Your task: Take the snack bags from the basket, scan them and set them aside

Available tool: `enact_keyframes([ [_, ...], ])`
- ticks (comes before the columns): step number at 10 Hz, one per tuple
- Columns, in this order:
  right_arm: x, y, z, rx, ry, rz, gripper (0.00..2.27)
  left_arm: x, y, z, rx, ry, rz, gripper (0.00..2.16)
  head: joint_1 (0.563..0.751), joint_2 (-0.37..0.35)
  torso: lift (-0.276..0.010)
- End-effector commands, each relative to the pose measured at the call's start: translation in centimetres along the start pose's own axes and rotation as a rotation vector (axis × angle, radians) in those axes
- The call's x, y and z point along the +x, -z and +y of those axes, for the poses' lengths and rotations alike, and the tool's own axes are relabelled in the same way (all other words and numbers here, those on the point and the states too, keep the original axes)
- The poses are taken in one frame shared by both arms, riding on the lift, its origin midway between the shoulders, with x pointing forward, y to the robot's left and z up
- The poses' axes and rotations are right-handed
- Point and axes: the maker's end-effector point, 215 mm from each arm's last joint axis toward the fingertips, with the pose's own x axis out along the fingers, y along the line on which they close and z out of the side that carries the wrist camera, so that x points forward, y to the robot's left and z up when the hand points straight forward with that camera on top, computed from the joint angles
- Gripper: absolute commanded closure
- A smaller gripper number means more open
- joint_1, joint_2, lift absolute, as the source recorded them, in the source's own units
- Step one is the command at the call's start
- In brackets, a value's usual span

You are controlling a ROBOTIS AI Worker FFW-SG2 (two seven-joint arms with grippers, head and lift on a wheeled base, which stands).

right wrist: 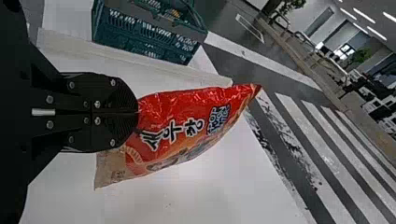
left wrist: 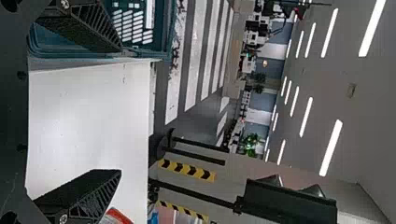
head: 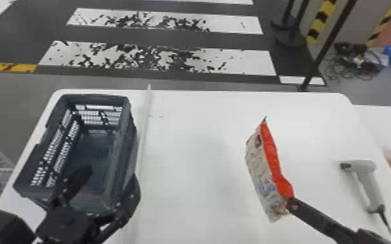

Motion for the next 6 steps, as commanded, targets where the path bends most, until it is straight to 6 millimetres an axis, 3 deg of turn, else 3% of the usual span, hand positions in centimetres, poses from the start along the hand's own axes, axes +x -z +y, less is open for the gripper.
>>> enact_keyframes([
  [1,-0.7,0.5,-2.4,0.083,0.015,-0.01,2.25,0.1,0.0,-0.6,0.007,0.012,0.001,0.07,0.695,-0.079,-0.075],
  [3,-0.8,1.6,-7.0,0.181,0.067,-0.027,2.25,0.0,0.2,-0.7,0.004,0.013,0.006,0.07,0.695,-0.134,-0.075],
  [6,-1.9,-0.5,-12.4,0.263,0.124,-0.142,2.25,-0.1,0.6,-1.0,0.003,0.02,0.015,0.07,0.695,-0.257,-0.075],
])
